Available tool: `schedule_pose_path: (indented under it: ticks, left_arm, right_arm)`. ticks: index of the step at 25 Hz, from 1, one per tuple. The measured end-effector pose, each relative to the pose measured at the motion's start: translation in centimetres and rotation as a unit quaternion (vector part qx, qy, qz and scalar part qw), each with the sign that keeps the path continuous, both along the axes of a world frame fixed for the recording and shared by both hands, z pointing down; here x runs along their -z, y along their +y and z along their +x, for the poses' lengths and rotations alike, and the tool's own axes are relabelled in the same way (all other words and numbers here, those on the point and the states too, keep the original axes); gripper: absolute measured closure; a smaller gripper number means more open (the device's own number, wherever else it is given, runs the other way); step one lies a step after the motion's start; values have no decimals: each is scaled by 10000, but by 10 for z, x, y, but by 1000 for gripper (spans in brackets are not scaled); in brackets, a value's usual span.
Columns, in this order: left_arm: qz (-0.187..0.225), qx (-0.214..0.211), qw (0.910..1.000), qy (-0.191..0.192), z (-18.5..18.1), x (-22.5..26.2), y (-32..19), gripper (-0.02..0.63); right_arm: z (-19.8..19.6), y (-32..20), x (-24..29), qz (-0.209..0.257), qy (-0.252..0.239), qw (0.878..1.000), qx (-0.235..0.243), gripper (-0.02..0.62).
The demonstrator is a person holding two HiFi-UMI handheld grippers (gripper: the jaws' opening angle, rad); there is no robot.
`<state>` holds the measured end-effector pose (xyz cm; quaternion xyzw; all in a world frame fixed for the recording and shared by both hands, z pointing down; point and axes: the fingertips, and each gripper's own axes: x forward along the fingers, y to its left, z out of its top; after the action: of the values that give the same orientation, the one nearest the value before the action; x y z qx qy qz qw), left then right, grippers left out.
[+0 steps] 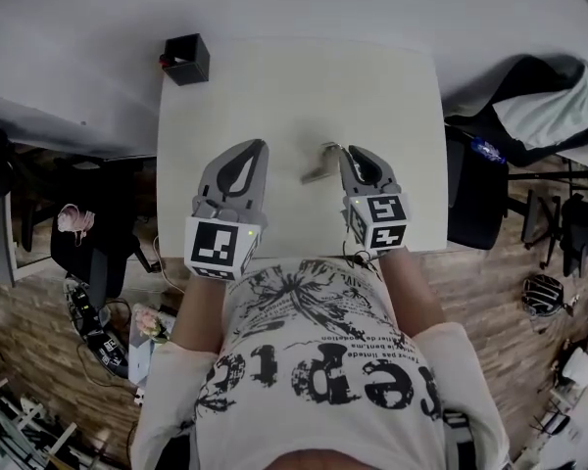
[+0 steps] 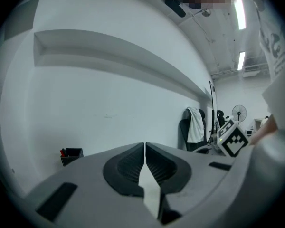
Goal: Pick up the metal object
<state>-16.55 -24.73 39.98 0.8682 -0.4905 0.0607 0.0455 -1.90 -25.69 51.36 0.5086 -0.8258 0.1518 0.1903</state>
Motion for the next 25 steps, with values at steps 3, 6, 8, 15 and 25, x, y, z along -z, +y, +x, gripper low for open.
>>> schedule_pose_path:
  ticks: [3,6,8,15,25]
  left_arm:
    - [-168,-17,9999,-24,-8,-19,-9,595]
    - [-439,-80,9990,-6,-11,-36,-13,595]
    - [-530,-66,9986,-9,-16,-46,-16,595]
    - [-755,20,9971,-52,-30,-74,-27,595]
    - [-1047,-5,9945,13,-35,-91,-32,595]
  right_arm:
    - [-6,-4,-33,-447,110,9989,87,464]
    - [-6,-7,-60,-741,232,9970,37,431]
    - [-4,-9,-78,-970,300,9948,5,401]
    - [-5,-12,-130,-1755,534,9830,3,293]
    - [-2,-17,-161,-2475,991,9631,-362,290]
